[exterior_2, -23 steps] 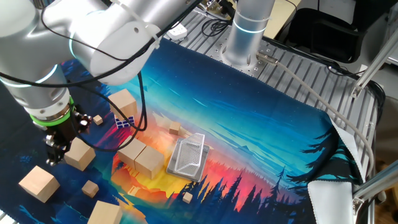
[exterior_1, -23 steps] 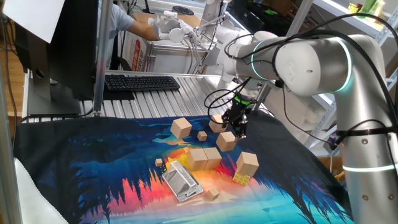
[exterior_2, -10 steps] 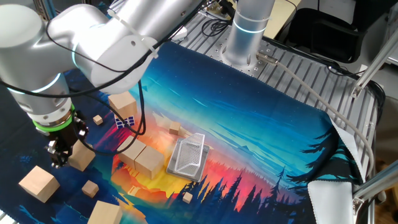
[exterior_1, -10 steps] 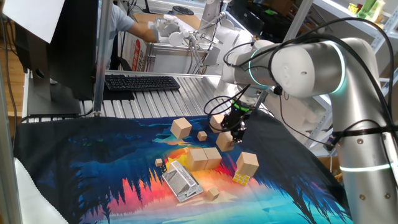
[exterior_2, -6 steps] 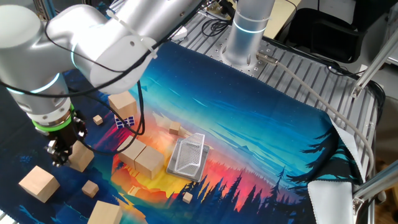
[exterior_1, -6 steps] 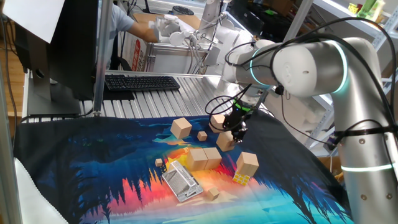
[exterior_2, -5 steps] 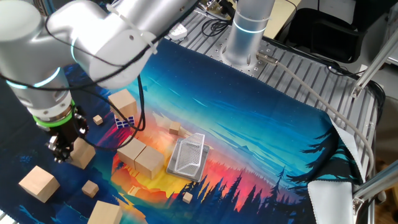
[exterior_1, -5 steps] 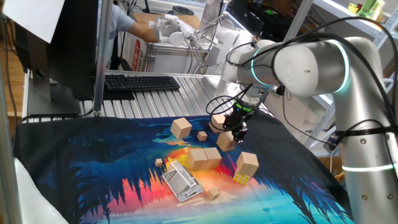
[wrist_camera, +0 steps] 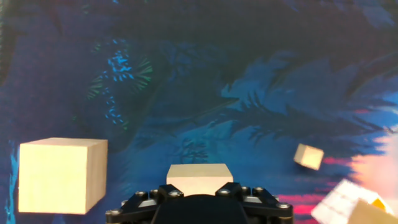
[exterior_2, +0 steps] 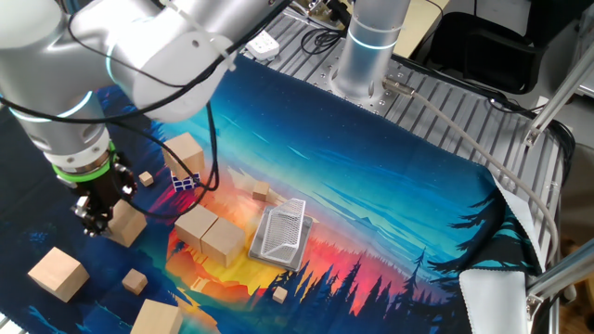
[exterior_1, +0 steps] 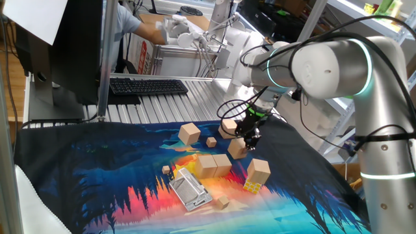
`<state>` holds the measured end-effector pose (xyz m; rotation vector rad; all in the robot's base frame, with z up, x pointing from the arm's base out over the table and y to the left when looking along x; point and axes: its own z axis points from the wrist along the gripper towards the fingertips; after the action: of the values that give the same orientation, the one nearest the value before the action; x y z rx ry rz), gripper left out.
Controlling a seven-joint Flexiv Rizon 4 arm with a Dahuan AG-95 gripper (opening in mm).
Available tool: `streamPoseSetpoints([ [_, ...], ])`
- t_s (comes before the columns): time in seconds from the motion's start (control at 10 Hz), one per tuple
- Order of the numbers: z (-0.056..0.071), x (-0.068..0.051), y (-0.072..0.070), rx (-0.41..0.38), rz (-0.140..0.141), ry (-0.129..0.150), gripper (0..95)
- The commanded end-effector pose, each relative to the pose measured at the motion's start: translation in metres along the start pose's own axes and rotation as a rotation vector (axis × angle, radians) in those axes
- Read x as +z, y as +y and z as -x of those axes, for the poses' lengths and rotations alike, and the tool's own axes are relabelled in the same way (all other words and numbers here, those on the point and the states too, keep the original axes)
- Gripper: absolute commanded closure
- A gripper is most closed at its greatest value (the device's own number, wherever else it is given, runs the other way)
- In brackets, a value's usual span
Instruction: Stack the blocks into a pyramid shape
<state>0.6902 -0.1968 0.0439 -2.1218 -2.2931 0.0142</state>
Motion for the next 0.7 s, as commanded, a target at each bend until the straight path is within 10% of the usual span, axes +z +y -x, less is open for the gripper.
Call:
streamPoseSetpoints([
  [0.1, -0.007, -0.006, -0.007, 0.012, -0.007, 0.0, 95.0],
  [0.7, -0.026, -0.011, -0.033, 0.031, -0.022, 0.012, 95.0],
])
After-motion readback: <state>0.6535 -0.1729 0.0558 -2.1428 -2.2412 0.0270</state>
